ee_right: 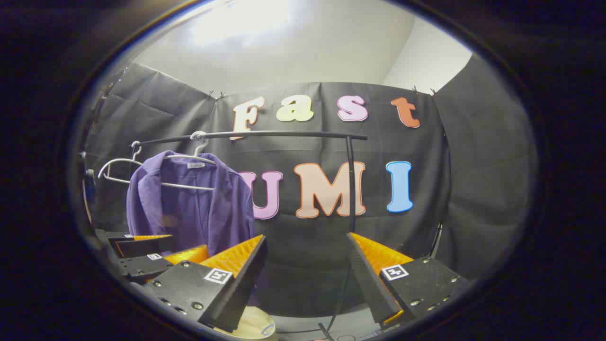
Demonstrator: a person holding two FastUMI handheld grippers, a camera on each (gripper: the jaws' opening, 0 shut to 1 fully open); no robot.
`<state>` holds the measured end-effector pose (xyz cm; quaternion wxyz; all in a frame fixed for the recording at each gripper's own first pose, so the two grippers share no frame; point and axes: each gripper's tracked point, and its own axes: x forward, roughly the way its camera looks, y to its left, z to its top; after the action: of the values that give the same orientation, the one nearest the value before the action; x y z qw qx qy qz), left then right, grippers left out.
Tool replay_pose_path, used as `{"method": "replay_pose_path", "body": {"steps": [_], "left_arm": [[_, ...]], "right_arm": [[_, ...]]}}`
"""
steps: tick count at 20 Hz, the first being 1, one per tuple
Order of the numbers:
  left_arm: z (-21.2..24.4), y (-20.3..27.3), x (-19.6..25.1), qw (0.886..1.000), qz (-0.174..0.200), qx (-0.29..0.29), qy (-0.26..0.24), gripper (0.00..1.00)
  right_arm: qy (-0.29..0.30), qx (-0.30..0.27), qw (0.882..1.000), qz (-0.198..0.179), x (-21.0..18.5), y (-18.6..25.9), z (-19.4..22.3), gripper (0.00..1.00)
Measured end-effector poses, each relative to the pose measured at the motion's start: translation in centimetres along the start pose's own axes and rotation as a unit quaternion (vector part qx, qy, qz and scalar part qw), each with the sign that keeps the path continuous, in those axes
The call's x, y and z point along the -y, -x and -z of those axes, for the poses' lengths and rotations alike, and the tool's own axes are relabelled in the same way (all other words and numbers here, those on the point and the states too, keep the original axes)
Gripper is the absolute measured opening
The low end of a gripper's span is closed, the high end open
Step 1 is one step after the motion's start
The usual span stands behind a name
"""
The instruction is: Grasp the clothes on the hanger with both hands and then place them into the laundry hamper below.
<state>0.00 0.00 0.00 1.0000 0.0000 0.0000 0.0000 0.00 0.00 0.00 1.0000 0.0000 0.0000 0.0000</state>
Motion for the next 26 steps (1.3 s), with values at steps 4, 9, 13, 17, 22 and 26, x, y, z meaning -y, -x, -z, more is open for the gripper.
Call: {"method": "replay_pose_path", "body": {"steps": [4, 9, 13, 17, 22, 26], "left_arm": [[-2.8, 0.9, -3.3, 1.000, 0.022, 0.003, -0.017, 0.95], [-6.0, 1.9, -5.5, 0.998, 0.025, 0.023, -0.043, 0.92], [-7.2, 1.1, -5.7, 0.999, 0.012, 0.023, -0.029, 0.92], [-7.9, 0.0, -5.3, 0.999, 0.002, 0.029, -0.028, 0.92], [-8.6, -0.8, -5.7, 0.998, -0.015, 0.035, -0.043, 0.92], [-8.3, -1.3, -8.3, 0.995, -0.079, 0.027, -0.058, 0.92]], "right_arm": [[0.027, 0.004, 1.000, 0.005, -4.1, 2.0, -2.8, 0.94], [0.029, 0.003, 0.999, -0.015, -7.0, 2.8, -5.0, 0.96], [0.032, 0.003, 0.999, -0.030, -7.4, 1.4, -6.1, 0.96], [0.028, 0.011, 0.999, -0.035, -6.7, 0.5, -6.8, 0.96], [0.026, 0.012, 0.998, -0.049, -6.4, -0.8, -6.8, 0.96], [0.016, 0.012, 0.997, -0.076, -7.5, -2.3, -6.3, 0.97]]}}
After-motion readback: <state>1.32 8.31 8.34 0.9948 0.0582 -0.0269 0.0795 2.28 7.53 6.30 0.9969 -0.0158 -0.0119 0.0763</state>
